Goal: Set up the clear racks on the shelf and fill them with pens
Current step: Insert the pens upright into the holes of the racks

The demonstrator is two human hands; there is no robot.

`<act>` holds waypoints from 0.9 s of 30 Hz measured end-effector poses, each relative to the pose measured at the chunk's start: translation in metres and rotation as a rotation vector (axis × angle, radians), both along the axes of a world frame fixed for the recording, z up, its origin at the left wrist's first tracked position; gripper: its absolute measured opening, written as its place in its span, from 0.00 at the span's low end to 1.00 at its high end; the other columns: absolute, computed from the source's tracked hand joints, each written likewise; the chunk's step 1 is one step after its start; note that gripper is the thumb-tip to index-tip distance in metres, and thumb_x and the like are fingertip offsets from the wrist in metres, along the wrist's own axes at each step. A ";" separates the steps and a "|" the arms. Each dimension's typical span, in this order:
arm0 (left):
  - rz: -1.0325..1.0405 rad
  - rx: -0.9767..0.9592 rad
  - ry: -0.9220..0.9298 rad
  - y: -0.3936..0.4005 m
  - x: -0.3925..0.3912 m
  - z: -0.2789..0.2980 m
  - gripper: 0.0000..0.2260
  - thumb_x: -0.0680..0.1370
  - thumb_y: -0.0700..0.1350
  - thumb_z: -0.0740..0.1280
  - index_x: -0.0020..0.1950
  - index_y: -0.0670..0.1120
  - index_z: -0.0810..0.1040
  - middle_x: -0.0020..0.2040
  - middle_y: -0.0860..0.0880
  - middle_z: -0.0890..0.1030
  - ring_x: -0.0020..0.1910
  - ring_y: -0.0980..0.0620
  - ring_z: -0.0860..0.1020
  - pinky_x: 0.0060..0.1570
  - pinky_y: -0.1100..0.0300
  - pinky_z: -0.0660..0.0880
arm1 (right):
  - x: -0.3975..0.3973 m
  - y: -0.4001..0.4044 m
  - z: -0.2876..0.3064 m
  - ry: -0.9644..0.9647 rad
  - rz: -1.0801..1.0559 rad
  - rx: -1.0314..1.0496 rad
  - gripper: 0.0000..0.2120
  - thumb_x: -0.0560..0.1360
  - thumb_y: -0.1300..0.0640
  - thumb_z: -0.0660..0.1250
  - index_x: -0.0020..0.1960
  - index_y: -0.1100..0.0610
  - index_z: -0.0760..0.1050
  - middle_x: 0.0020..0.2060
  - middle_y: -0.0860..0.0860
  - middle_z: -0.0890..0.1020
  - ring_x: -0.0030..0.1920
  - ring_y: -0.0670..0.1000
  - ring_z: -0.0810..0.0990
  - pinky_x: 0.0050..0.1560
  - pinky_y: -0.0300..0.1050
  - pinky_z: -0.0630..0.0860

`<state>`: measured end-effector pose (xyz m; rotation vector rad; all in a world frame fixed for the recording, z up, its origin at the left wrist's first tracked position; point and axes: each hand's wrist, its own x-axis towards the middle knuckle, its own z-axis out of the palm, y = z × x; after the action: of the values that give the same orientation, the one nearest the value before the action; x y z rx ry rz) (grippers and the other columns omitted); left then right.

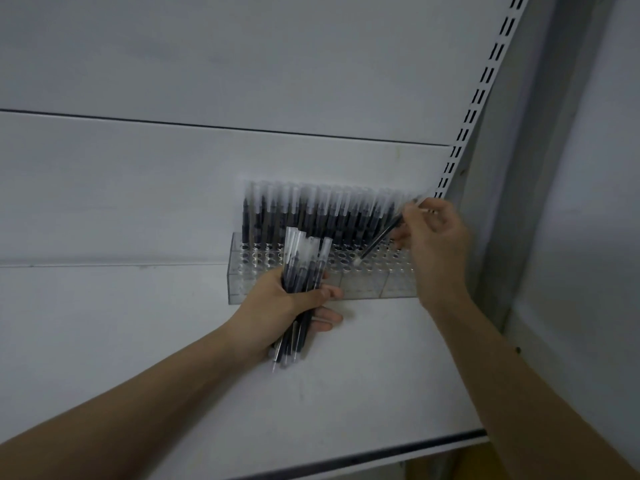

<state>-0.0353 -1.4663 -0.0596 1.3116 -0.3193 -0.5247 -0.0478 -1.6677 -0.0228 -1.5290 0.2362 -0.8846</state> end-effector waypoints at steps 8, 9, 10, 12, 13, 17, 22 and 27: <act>0.021 -0.001 -0.015 -0.001 0.000 0.001 0.10 0.77 0.32 0.67 0.58 0.35 0.75 0.48 0.41 0.86 0.38 0.42 0.85 0.42 0.52 0.83 | 0.023 -0.023 0.018 0.064 -0.169 -0.480 0.04 0.78 0.54 0.69 0.50 0.51 0.74 0.40 0.47 0.82 0.40 0.45 0.82 0.40 0.39 0.80; 0.021 -0.002 -0.015 -0.001 0.000 0.001 0.09 0.77 0.32 0.67 0.57 0.35 0.75 0.48 0.41 0.86 0.38 0.42 0.85 0.42 0.52 0.83 | 0.024 -0.024 0.018 0.073 -0.172 -0.505 0.04 0.78 0.54 0.69 0.51 0.51 0.74 0.40 0.46 0.82 0.40 0.43 0.82 0.40 0.36 0.79; 0.021 -0.004 -0.016 -0.001 -0.001 0.001 0.09 0.77 0.32 0.67 0.57 0.35 0.75 0.48 0.41 0.86 0.38 0.42 0.84 0.42 0.51 0.83 | 0.026 -0.024 0.017 0.082 -0.172 -0.524 0.04 0.78 0.54 0.69 0.51 0.52 0.74 0.40 0.45 0.81 0.40 0.42 0.81 0.40 0.34 0.78; 0.023 -0.004 -0.016 -0.001 -0.001 0.001 0.09 0.77 0.32 0.68 0.57 0.35 0.75 0.48 0.41 0.86 0.38 0.42 0.84 0.43 0.50 0.83 | 0.029 -0.024 0.016 0.097 -0.174 -0.552 0.05 0.79 0.55 0.69 0.52 0.53 0.75 0.39 0.43 0.80 0.40 0.40 0.80 0.40 0.33 0.77; 0.025 -0.004 -0.016 -0.001 0.000 0.001 0.09 0.77 0.32 0.68 0.57 0.36 0.75 0.49 0.41 0.86 0.38 0.42 0.84 0.43 0.50 0.83 | 0.031 -0.023 0.016 0.101 -0.176 -0.561 0.05 0.79 0.55 0.69 0.52 0.54 0.75 0.39 0.43 0.80 0.40 0.40 0.80 0.40 0.34 0.76; 0.031 -0.003 -0.017 0.000 0.003 0.001 0.10 0.77 0.32 0.67 0.58 0.36 0.74 0.49 0.40 0.86 0.38 0.42 0.84 0.43 0.50 0.83 | 0.037 -0.026 0.014 0.139 -0.154 -0.592 0.04 0.78 0.57 0.69 0.49 0.53 0.74 0.37 0.46 0.81 0.39 0.46 0.82 0.41 0.40 0.78; 0.034 0.001 -0.019 0.000 0.003 0.000 0.09 0.77 0.32 0.67 0.58 0.37 0.75 0.49 0.40 0.86 0.37 0.42 0.85 0.43 0.51 0.83 | 0.040 -0.027 -0.004 0.246 -0.109 -0.701 0.06 0.77 0.59 0.70 0.46 0.54 0.73 0.33 0.50 0.80 0.34 0.48 0.78 0.35 0.33 0.70; 0.032 0.005 -0.017 0.000 0.004 -0.001 0.10 0.77 0.32 0.67 0.58 0.37 0.75 0.48 0.41 0.86 0.38 0.43 0.85 0.43 0.51 0.83 | 0.037 -0.029 -0.008 0.299 -0.141 -0.700 0.06 0.77 0.59 0.70 0.44 0.59 0.74 0.33 0.53 0.80 0.34 0.49 0.76 0.33 0.34 0.67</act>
<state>-0.0316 -1.4659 -0.0601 1.3250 -0.3103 -0.4878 -0.0106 -1.6965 -0.0312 -2.3253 0.2675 -0.8933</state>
